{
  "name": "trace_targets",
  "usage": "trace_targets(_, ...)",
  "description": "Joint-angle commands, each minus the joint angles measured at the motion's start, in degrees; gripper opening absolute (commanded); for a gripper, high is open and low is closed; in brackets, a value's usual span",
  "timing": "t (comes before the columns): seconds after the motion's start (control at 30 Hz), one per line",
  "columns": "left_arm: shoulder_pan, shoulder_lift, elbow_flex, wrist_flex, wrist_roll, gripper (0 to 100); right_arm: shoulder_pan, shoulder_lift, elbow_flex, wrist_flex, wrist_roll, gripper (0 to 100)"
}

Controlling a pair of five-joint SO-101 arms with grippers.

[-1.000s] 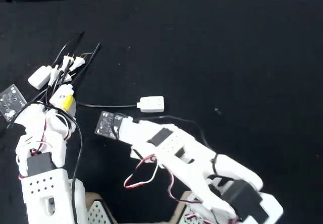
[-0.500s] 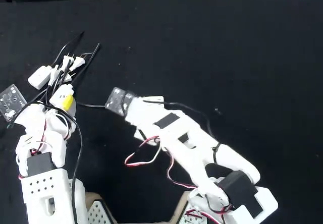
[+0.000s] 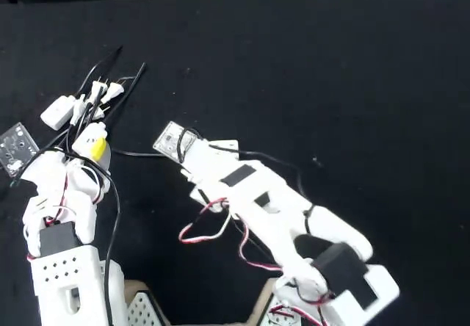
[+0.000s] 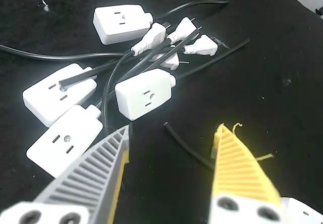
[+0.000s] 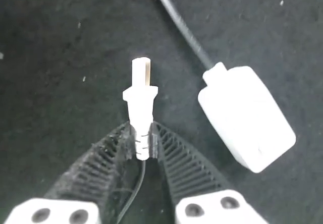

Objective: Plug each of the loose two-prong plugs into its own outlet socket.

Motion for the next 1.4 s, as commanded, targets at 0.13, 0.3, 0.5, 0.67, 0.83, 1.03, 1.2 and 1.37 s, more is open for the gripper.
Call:
trace_targets(0.13,-0.31,-0.88,-3.91,-0.53,0.09,27,-0.62,5.23,-10.33,4.13,-5.19,11.3)
trace_targets(0.3,-0.22,-0.88,-3.91,-0.53,0.09,27,-2.11,5.85,-10.86,3.69,-5.36,14.2)
trace_targets(0.5,-0.31,-0.88,-3.91,-0.53,0.09,27,-2.64,5.93,-11.38,2.37,-5.27,11.0)
trace_targets(0.67,-0.22,-0.88,-3.91,-0.53,0.09,27,-2.81,6.02,-10.59,3.25,-2.2,9.0)
trace_targets(0.83,-0.22,-0.88,-3.91,-0.53,0.09,27,-2.9,6.02,-10.33,3.34,-1.85,9.2)
trace_targets(1.03,-0.31,-0.88,-4.0,-0.53,0.09,27,-2.9,9.8,-15.16,7.56,-1.76,9.2)
trace_targets(1.2,-0.4,-0.88,-4.0,-0.53,0.09,27,-2.73,15.6,-21.76,13.19,-1.76,8.9)
trace_targets(1.37,-0.4,-0.88,-4.0,-0.53,0.09,27,-2.64,15.25,-21.58,13.01,-1.76,3.1)
